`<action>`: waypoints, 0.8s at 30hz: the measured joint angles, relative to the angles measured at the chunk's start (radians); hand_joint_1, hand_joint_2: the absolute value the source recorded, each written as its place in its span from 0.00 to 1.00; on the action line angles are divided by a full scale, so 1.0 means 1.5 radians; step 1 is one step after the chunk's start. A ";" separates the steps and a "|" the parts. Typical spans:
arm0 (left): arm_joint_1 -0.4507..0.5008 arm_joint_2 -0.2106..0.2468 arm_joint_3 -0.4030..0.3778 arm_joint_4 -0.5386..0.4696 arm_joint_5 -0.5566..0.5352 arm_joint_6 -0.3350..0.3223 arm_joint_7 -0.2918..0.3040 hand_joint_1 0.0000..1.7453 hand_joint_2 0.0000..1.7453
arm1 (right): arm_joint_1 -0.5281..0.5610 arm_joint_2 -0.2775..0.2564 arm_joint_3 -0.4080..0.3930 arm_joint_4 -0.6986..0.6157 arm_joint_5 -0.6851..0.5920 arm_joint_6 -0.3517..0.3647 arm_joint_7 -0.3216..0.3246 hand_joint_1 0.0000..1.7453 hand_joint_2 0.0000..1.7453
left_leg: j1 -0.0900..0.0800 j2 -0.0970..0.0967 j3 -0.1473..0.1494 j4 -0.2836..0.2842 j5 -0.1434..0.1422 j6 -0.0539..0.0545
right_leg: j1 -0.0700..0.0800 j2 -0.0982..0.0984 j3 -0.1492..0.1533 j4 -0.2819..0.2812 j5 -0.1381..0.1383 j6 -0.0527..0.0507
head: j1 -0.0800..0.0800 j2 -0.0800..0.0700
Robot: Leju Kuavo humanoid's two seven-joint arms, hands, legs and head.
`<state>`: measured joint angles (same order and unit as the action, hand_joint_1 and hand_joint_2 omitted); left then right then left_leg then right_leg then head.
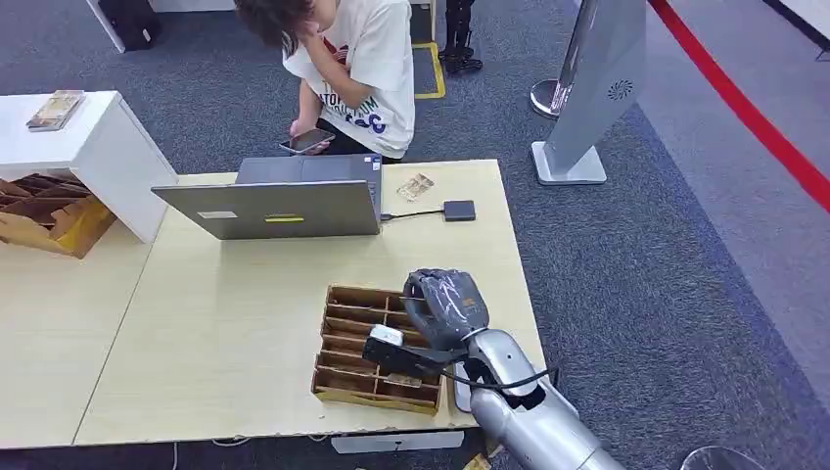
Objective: Pass the card to the sensor for recognition and then transmit it.
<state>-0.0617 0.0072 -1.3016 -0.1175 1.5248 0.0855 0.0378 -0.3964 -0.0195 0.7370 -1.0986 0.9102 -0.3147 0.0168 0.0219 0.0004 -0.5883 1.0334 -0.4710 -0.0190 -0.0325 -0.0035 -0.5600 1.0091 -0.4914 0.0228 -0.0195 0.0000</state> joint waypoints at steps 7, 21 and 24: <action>0.000 0.000 0.000 0.000 0.000 0.000 0.000 0.00 0.00 | 0.000 0.000 0.000 0.000 0.000 0.000 0.000 0.77 1.00 | 0.000 0.000 0.000 0.000 0.000 0.000 | 0.000 0.000 0.000 0.000 0.000 0.000 | 0.000 0.000; 0.000 0.000 0.000 0.000 0.000 0.000 0.000 0.00 0.00 | 0.000 0.000 -0.001 0.000 0.000 0.000 0.000 1.00 1.00 | 0.000 0.000 0.000 0.000 0.000 0.000 | 0.000 0.000 0.000 0.000 0.000 0.000 | 0.000 0.000; 0.000 0.000 0.001 0.000 0.000 0.003 0.000 0.00 0.00 | 0.006 0.001 -0.008 -0.007 -0.060 -0.025 -0.055 1.00 1.00 | 0.000 0.000 0.001 0.000 0.000 0.000 | 0.000 0.000 0.000 0.000 0.000 0.000 | 0.000 0.000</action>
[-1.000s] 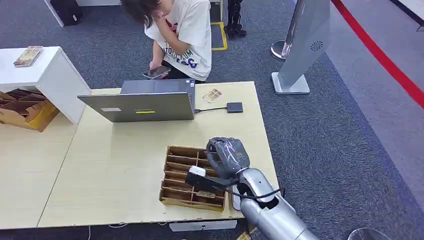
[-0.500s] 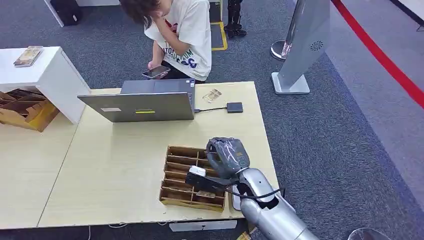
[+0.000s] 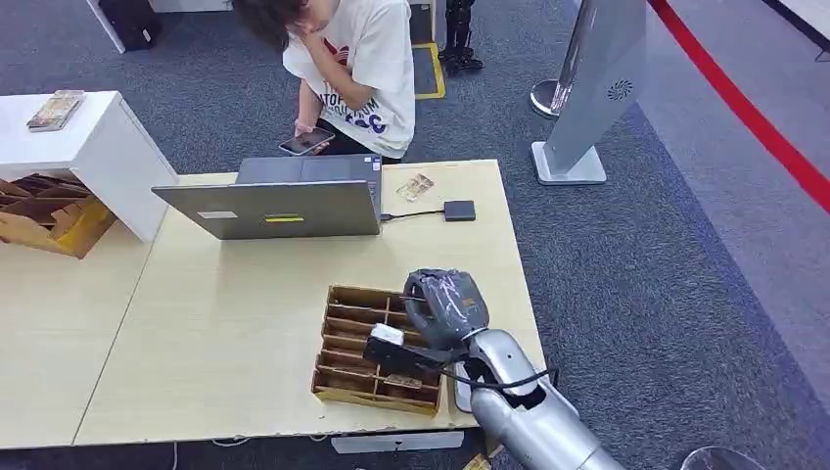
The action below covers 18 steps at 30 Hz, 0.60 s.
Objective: Pass the card to the sensor for recognition and then transmit it.
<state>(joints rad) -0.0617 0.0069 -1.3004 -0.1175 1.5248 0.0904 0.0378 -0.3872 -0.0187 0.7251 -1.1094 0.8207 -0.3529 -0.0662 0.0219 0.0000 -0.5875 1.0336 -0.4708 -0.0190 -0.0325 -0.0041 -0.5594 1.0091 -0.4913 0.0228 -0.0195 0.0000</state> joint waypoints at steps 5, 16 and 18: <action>0.008 0.000 0.019 0.000 0.000 0.006 -0.007 0.00 0.00 | 0.062 -0.009 -0.088 -0.272 -0.397 -0.005 -0.099 1.00 1.00 | 0.000 0.000 -0.003 0.000 0.000 0.000 | 0.000 0.000 -0.003 0.000 0.000 0.000 | 0.000 0.000; 0.007 -0.001 0.034 0.000 0.000 0.008 -0.008 0.00 0.00 | 0.095 -0.019 -0.121 -0.395 -0.364 -0.010 -0.118 1.00 1.00 | 0.000 0.000 -0.003 0.000 0.000 0.000 | 0.000 0.001 -0.003 0.000 0.000 0.000 | 0.000 0.000; 0.007 -0.001 0.034 0.000 0.000 0.008 -0.008 0.00 0.00 | 0.097 -0.019 -0.122 -0.399 -0.364 -0.010 -0.119 1.00 1.00 | 0.000 0.000 -0.003 0.000 0.000 0.000 | 0.000 0.001 -0.003 0.000 0.000 0.000 | 0.000 0.000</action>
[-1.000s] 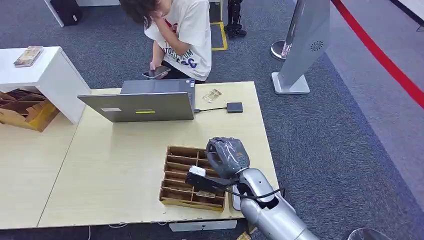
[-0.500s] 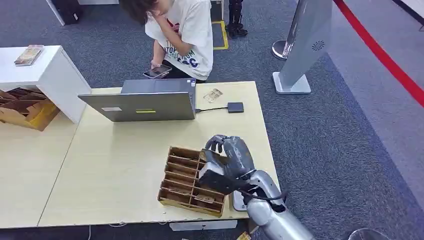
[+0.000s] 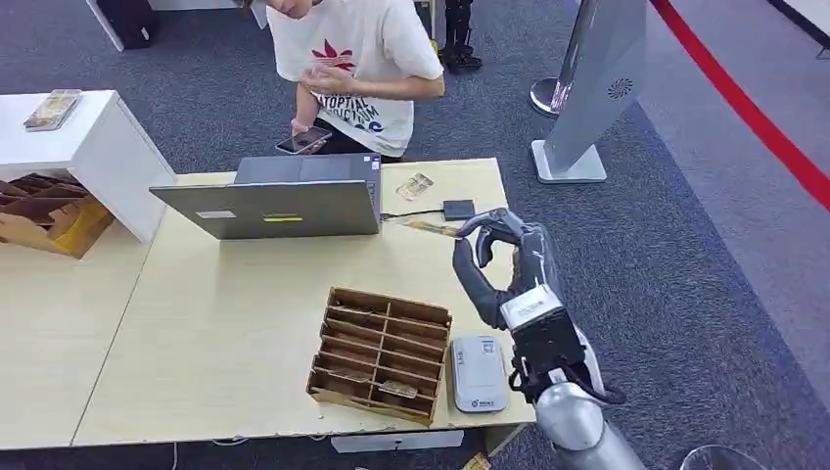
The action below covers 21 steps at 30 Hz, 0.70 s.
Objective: Pass the card to the sensor for recognition and then transmit it.
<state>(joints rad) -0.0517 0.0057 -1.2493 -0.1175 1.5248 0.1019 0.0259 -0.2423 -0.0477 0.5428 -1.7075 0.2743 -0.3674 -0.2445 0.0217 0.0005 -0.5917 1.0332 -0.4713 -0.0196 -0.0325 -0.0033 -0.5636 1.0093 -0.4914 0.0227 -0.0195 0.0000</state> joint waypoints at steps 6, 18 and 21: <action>0.000 0.000 0.001 0.000 0.000 0.000 0.000 0.00 0.00 | 0.001 -0.002 -0.001 -0.006 0.000 0.000 0.000 1.00 1.00 | 0.000 0.000 0.000 0.000 0.000 0.000 | 0.000 0.000 0.000 0.000 0.000 0.000 | 0.000 0.000; 0.000 0.000 0.002 0.000 0.000 0.000 -0.001 0.00 0.00 | 0.003 -0.004 -0.001 -0.006 -0.002 -0.001 -0.001 1.00 1.00 | 0.000 0.000 0.000 0.000 0.000 0.000 | 0.000 0.000 0.000 0.000 0.000 0.000 | 0.000 0.000; 0.000 0.000 0.002 0.000 0.000 0.000 -0.001 0.00 0.00 | 0.003 -0.004 -0.001 -0.006 -0.002 -0.002 -0.001 1.00 1.00 | 0.000 0.000 0.000 0.000 0.000 0.000 | 0.000 0.000 0.000 0.000 0.000 0.000 | 0.000 0.000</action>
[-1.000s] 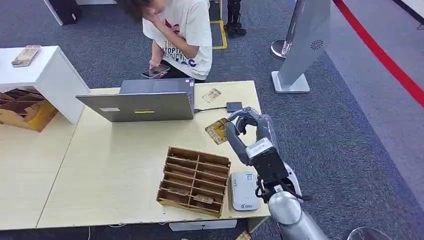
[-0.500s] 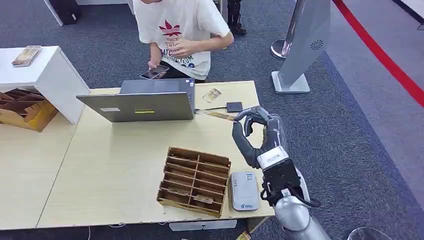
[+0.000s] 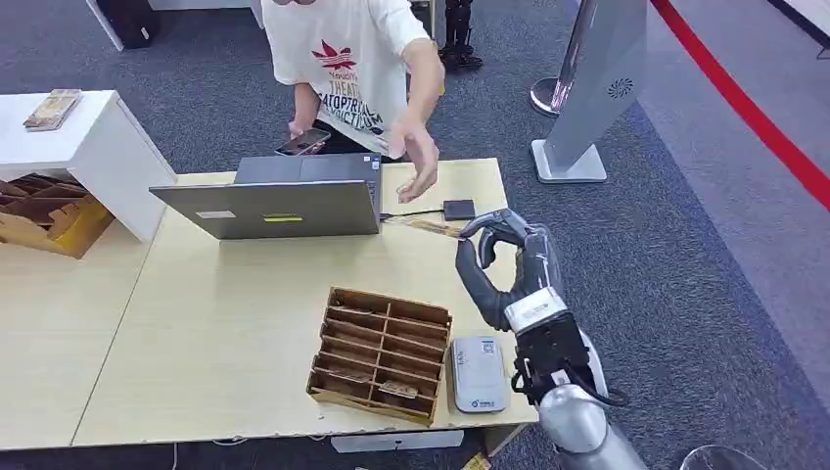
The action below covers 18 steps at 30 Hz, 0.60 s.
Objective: Pass the card to the sensor for recognition and then transmit it.
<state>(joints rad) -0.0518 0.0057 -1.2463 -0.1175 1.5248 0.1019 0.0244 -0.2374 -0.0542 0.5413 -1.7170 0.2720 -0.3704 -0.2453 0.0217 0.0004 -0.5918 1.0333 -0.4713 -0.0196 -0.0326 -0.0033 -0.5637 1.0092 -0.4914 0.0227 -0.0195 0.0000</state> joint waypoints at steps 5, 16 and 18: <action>0.000 0.000 0.001 0.000 0.000 0.000 0.000 0.00 0.00 | 0.000 -0.001 0.000 -0.003 0.000 0.000 0.000 1.00 1.00 | 0.000 0.000 0.000 0.000 0.000 0.000 | 0.000 0.000 0.000 0.000 0.000 0.000 | 0.000 0.000; 0.000 0.000 0.001 0.000 0.000 0.000 0.000 0.00 0.00 | 0.000 -0.001 0.000 -0.003 0.000 0.000 0.000 1.00 1.00 | 0.000 0.000 0.000 0.000 0.000 0.000 | 0.000 0.000 0.000 0.000 0.000 0.000 | 0.000 0.000; 0.000 0.000 0.001 0.000 0.000 0.000 0.000 0.00 0.00 | 0.000 -0.001 0.000 -0.003 0.000 0.000 0.000 1.00 1.00 | 0.000 0.000 0.000 0.000 0.000 0.000 | 0.000 0.000 0.000 0.000 0.000 0.000 | 0.000 0.000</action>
<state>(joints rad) -0.0519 0.0057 -1.2448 -0.1175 1.5248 0.1019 0.0244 -0.2372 -0.0553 0.5413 -1.7220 0.2720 -0.3704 -0.2457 0.0217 0.0005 -0.5918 1.0333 -0.4713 -0.0195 -0.0326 -0.0033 -0.5637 1.0093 -0.4914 0.0227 -0.0195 0.0000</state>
